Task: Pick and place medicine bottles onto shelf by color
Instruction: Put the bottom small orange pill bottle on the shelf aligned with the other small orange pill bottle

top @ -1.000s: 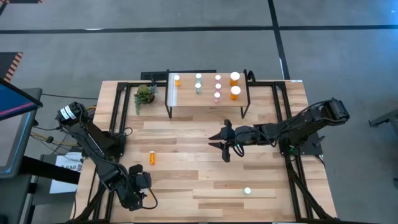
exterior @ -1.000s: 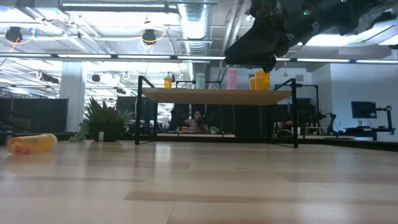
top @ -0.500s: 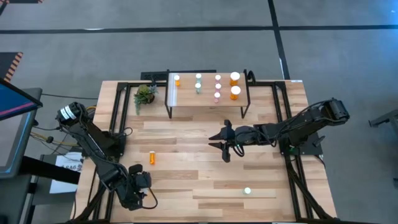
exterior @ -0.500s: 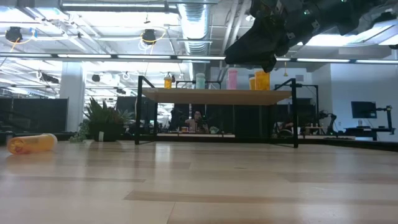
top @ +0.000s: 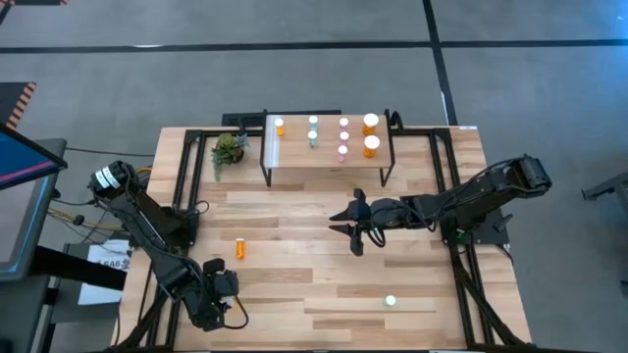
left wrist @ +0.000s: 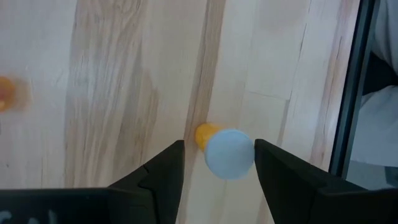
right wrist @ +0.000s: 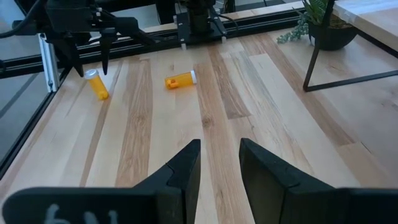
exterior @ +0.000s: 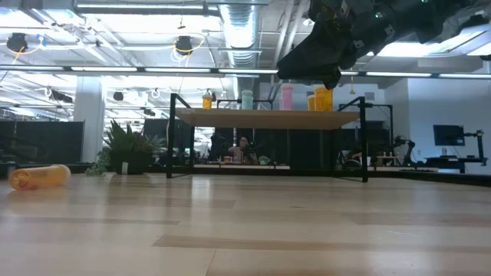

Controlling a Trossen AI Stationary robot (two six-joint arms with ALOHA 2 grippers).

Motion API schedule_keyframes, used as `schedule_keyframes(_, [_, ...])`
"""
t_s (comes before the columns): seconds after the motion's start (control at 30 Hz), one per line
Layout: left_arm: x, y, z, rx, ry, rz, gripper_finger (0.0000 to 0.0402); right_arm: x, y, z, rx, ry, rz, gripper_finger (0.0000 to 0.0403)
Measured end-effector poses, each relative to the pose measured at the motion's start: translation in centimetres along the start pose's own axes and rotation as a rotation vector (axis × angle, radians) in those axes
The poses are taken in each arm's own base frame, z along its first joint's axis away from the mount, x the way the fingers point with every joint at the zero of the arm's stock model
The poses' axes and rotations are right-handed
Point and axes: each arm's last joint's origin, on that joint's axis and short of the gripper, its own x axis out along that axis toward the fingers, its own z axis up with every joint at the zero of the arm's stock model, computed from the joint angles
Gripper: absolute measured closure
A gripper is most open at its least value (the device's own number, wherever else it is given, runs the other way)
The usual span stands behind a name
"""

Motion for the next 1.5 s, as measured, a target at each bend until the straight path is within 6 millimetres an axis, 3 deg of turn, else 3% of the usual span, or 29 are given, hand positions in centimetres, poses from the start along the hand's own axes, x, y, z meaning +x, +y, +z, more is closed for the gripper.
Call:
schedule_keyframes(0.6, [0.0,0.1,0.0,0.003,-0.022,0.02,0.0226,0.0,0.0,0.0,0.0,0.0,0.0,0.0269])
schedule_keyframes(0.9, [0.0,0.1,0.0,0.002,-0.017,0.017,0.0292,0.0,0.0,0.0,0.0,0.0,0.0,0.0268])
schedule_keyframes(1.03, [0.0,0.1,0.2,-0.009,-0.016,0.015,0.0304,0.0,0.0,0.0,0.001,0.0,0.0,0.0268])
schedule_keyframes(1.23, [-1.7,-0.2,2.5,-0.036,0.011,0.02,0.0298,0.0,0.0,0.0,0.009,0.0,0.0,0.0268])
schedule_keyframes(1.5, [-6.3,2.5,7.6,-0.02,0.078,0.261,0.0297,0.0,0.0,0.0,0.011,-0.001,0.001,0.0268])
